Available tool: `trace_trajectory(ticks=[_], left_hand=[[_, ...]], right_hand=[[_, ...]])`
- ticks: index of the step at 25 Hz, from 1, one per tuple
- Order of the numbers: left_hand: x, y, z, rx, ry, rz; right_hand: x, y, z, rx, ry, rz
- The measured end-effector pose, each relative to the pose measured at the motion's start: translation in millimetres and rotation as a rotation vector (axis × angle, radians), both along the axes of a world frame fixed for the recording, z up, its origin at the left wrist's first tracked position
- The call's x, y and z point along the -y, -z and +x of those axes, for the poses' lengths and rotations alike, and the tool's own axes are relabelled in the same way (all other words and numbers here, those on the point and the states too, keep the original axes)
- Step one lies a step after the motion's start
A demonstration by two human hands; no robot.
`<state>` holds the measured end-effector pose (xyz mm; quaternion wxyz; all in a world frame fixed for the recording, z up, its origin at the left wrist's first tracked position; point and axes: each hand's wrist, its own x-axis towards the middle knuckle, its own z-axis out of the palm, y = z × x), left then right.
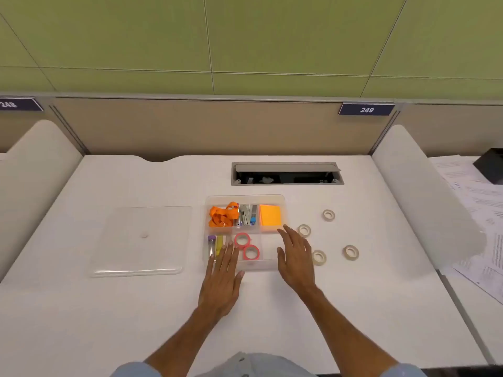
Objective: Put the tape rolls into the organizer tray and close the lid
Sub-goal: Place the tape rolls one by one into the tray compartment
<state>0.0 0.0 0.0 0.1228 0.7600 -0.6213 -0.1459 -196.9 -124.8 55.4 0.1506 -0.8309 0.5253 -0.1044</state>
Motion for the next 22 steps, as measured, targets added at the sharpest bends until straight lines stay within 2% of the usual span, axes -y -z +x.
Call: trace_trajectory(ticks=[2,4,10,14,17,22], left_hand=[[-5,1,-2,0.064,0.018,0.013],[-10,9,-5,0.11,0.04,0.004],[-9,9,-13,0.132,0.01,0.042],[-8,5,-16,0.092,-0.006,0.051],[-8,5,-15,0.097,-0.011,0.067],[-8,5,-14,0.081,-0.013,0.097]], right_hand=[[1,0,-14,0.06,0.142,0.044],[0,5,-31,0.038,0.239,0.092],[4,9,-50,0.173,0.294,0.159],[9,13,-67,0.005,0.378,0.222],[11,19,-81,-0.144,0.313,0.267],[14,22,-83,-0.19,0.275,0.248]])
